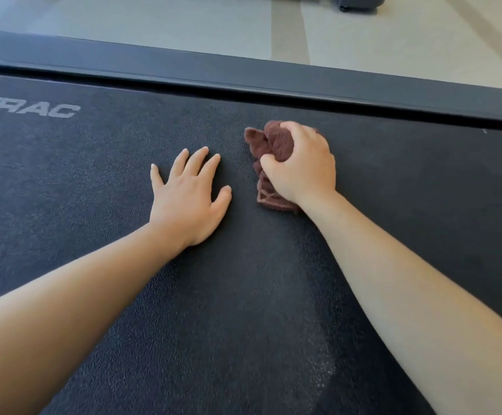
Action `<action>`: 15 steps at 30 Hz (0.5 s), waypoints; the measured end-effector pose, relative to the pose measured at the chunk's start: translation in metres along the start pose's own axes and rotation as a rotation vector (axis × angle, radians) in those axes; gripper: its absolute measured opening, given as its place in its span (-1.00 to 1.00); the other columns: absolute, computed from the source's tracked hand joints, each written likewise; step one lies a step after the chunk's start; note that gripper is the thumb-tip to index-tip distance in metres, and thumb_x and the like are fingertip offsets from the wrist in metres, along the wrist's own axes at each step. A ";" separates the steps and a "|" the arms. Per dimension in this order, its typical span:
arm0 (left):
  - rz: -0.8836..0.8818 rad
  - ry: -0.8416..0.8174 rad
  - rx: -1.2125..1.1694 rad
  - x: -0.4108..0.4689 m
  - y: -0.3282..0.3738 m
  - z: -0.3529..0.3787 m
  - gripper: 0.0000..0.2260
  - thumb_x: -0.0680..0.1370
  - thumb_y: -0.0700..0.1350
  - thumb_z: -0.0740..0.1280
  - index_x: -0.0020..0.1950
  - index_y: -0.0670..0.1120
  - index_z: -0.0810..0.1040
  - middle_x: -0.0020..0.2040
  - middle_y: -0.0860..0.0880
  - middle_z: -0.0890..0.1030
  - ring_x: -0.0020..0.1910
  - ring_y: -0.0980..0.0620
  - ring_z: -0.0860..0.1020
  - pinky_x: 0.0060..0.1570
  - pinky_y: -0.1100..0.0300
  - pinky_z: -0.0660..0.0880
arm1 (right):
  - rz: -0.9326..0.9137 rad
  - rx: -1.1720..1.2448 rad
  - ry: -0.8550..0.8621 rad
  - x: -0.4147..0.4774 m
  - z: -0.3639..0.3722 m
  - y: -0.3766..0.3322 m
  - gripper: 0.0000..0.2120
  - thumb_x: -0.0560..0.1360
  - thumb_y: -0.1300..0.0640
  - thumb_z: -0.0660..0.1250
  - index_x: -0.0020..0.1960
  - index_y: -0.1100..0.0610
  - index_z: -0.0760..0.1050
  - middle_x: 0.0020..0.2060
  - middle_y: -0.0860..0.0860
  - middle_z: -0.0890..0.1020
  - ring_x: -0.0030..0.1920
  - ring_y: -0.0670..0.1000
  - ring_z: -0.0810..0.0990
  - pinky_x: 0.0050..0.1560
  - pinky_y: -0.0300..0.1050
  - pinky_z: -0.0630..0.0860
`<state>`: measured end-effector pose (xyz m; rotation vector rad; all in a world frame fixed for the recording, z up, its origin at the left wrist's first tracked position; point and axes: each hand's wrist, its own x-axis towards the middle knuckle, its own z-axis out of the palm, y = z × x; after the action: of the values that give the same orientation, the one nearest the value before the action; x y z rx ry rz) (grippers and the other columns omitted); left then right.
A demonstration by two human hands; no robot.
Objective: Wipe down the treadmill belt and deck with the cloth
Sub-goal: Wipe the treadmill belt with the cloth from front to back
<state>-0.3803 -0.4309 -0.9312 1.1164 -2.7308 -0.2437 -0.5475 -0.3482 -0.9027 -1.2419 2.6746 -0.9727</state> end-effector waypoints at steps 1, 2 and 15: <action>-0.001 0.005 -0.001 0.000 0.000 0.000 -0.45 0.53 0.20 0.01 0.49 0.06 0.14 0.53 0.06 0.11 0.51 -0.03 0.00 0.38 -0.30 -0.11 | 0.008 0.002 -0.008 0.011 0.002 -0.001 -0.50 0.38 -0.10 0.30 0.29 -0.03 0.41 0.23 -0.05 0.49 0.28 0.07 0.38 0.23 0.01 0.31; -0.002 0.006 -0.004 0.000 0.000 0.000 -0.45 0.53 0.20 0.01 0.49 0.06 0.15 0.53 0.06 0.12 0.51 -0.02 0.00 0.38 -0.30 -0.11 | 0.017 -0.001 -0.015 0.019 0.003 -0.001 -0.50 0.38 -0.10 0.30 0.30 -0.03 0.41 0.24 -0.05 0.49 0.29 0.07 0.38 0.24 0.02 0.31; 0.027 -0.073 -0.022 0.010 0.008 -0.007 -0.47 0.59 0.11 0.04 0.51 -0.07 0.12 0.54 0.03 0.10 0.51 -0.01 0.00 0.40 -0.30 -0.09 | -0.028 -0.041 -0.020 -0.041 -0.014 0.011 -0.45 0.41 -0.10 0.30 0.37 0.01 0.35 0.31 -0.05 0.44 0.33 0.05 0.34 0.26 0.03 0.30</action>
<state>-0.3904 -0.4329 -0.9214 1.0844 -2.7983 -0.3157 -0.5316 -0.3066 -0.9064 -1.2930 2.6821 -0.9082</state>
